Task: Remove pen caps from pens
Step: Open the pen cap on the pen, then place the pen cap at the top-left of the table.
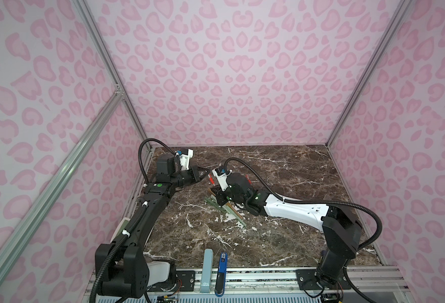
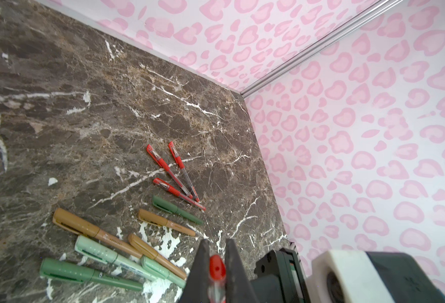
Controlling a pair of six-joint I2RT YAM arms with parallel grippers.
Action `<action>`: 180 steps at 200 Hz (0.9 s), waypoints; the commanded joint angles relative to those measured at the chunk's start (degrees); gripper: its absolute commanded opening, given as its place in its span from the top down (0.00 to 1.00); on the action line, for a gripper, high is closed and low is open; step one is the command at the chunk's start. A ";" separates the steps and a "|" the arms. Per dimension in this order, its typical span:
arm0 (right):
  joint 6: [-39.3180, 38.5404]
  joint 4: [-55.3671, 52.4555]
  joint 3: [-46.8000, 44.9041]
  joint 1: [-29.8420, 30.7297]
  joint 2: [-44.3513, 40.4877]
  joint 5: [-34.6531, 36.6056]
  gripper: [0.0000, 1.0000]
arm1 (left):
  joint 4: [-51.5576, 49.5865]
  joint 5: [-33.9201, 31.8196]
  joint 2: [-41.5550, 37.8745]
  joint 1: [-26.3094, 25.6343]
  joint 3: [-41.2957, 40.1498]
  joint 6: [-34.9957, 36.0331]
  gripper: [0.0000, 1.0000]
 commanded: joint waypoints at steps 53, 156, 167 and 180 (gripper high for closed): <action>2.89 -7.65 -10.34 -0.10 -5.17 4.21 1.00 | 4.12 -7.59 -1.90 7.69 3.23 0.77 0.97; 1.70 -19.06 -14.85 -9.94 -16.63 10.20 1.00 | -13.65 -31.32 3.50 8.30 9.83 22.56 0.96; 1.08 -20.76 -15.53 -11.84 -17.89 11.15 1.00 | -11.99 -31.95 4.34 8.73 8.12 22.71 0.96; 0.44 -21.54 -16.94 -15.08 -19.16 10.53 1.00 | -11.02 -32.32 6.46 8.99 7.86 20.97 0.96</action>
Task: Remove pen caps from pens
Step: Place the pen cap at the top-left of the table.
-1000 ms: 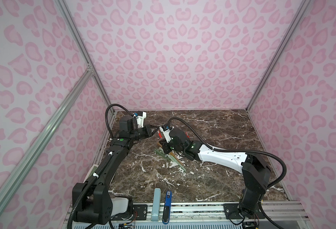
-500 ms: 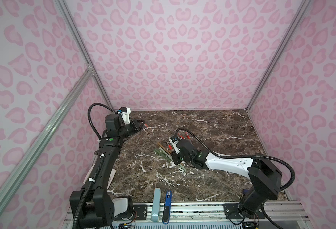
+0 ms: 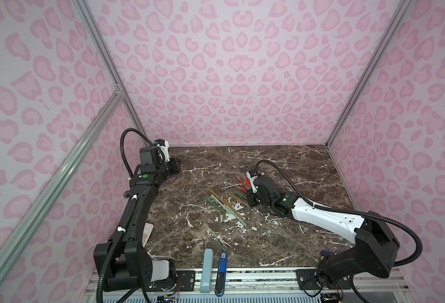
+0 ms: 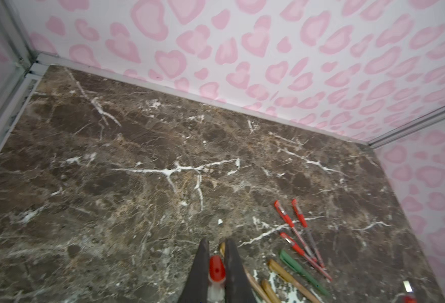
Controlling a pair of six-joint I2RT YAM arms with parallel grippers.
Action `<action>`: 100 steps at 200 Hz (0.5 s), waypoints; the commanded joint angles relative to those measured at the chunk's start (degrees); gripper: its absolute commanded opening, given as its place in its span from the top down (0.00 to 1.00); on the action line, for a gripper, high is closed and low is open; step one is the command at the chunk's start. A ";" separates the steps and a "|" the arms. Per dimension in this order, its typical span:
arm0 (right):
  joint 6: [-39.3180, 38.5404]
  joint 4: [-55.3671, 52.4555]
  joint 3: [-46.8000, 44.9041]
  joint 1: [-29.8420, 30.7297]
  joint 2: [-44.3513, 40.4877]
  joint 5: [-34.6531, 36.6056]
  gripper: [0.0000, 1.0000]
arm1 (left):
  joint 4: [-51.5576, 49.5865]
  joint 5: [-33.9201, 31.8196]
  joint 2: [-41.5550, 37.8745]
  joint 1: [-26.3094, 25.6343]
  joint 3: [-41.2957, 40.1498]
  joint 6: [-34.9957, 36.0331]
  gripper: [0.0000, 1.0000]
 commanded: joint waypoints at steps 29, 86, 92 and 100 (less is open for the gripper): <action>-2.42 -9.67 -2.14 -10.84 -3.35 -0.91 1.00 | -3.50 -2.53 10.16 0.77 3.72 -2.56 0.97; -2.08 -10.73 -6.27 -20.13 -5.18 -5.89 1.00 | -8.13 1.55 24.63 1.29 12.97 -8.77 0.96; -2.35 -10.60 -6.80 -20.54 -5.22 -5.79 1.00 | -8.28 2.35 26.27 1.29 13.97 -8.52 0.96; -2.46 -10.44 -7.23 -21.19 -5.13 -5.86 1.00 | -9.28 3.26 28.79 1.33 16.00 -8.02 0.96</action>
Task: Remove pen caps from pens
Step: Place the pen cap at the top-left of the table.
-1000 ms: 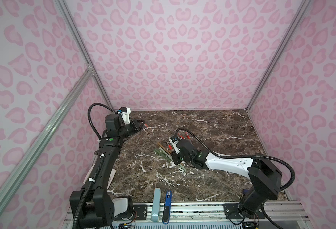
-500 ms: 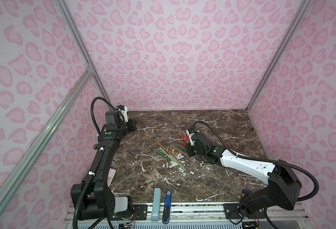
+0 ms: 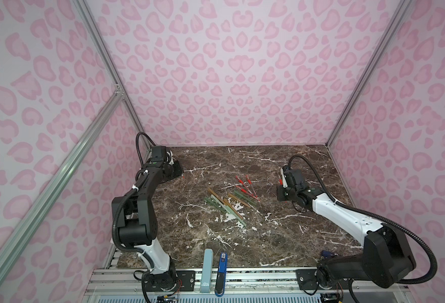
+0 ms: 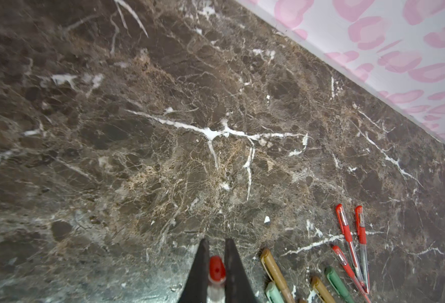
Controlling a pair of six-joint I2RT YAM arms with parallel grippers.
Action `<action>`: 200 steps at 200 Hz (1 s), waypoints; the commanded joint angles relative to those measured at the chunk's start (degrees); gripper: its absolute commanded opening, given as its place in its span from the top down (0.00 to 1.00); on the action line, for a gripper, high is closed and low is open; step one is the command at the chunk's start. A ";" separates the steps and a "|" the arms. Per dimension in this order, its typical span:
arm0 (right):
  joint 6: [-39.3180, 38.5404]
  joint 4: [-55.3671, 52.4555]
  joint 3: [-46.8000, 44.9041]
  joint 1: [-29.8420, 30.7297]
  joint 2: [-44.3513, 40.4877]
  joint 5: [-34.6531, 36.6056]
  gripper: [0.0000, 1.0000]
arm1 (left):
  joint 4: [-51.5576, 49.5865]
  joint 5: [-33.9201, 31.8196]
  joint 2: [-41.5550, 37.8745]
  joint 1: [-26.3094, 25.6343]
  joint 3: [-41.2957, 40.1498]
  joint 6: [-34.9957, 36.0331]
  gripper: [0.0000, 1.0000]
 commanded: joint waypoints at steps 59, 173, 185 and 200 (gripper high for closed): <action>-0.49 -2.15 -3.28 -4.45 -0.10 -3.06 1.00 | -14.69 -9.26 18.95 0.19 16.75 7.03 0.96; -1.52 -1.30 -3.67 -7.06 2.85 -4.32 1.00 | -17.53 -15.88 25.15 -0.79 20.14 10.03 0.86; -1.76 -0.72 -4.36 -7.07 2.61 -4.22 1.00 | -17.56 -16.09 25.43 -0.74 20.07 10.00 0.83; -2.05 -0.73 -4.21 -7.12 2.80 -4.05 1.00 | -17.63 -15.64 25.33 -0.74 20.21 9.73 0.79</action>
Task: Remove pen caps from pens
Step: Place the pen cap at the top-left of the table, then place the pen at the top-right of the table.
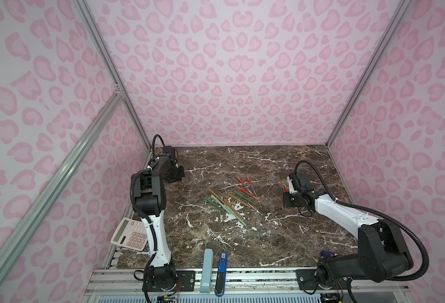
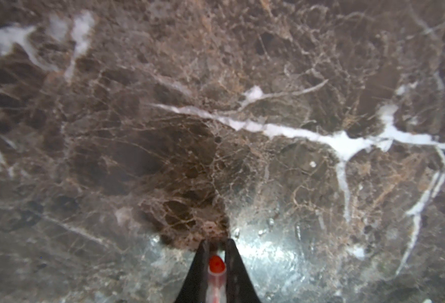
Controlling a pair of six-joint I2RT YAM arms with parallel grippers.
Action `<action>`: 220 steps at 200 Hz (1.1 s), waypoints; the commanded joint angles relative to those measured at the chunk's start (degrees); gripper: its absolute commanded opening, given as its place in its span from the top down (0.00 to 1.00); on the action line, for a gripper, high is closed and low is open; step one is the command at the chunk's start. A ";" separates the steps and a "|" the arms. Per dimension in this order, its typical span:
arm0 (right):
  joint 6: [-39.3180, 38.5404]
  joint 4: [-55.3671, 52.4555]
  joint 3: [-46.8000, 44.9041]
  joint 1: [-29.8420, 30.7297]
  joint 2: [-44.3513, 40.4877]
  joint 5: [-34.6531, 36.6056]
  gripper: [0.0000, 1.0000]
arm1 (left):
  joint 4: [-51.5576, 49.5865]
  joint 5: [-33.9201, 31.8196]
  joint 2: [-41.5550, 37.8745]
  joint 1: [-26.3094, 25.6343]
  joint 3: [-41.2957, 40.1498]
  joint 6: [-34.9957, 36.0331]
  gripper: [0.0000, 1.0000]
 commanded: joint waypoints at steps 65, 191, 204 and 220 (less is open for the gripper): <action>-0.87 -1.80 1.63 -0.10 0.26 1.00 1.00 | -2.44 -0.57 -4.42 -0.30 -2.01 0.37 0.65; -1.56 -2.26 6.47 -0.11 2.47 2.28 1.00 | 2.56 3.55 -20.83 -2.02 -12.19 -0.81 0.45; -1.95 -3.44 8.04 -0.19 3.65 2.53 1.00 | 3.62 3.81 -23.91 -2.62 -14.24 -0.38 0.41; -2.51 -3.45 9.35 -0.42 5.28 2.68 1.00 | 6.06 3.62 -29.35 -3.81 -18.71 1.12 0.35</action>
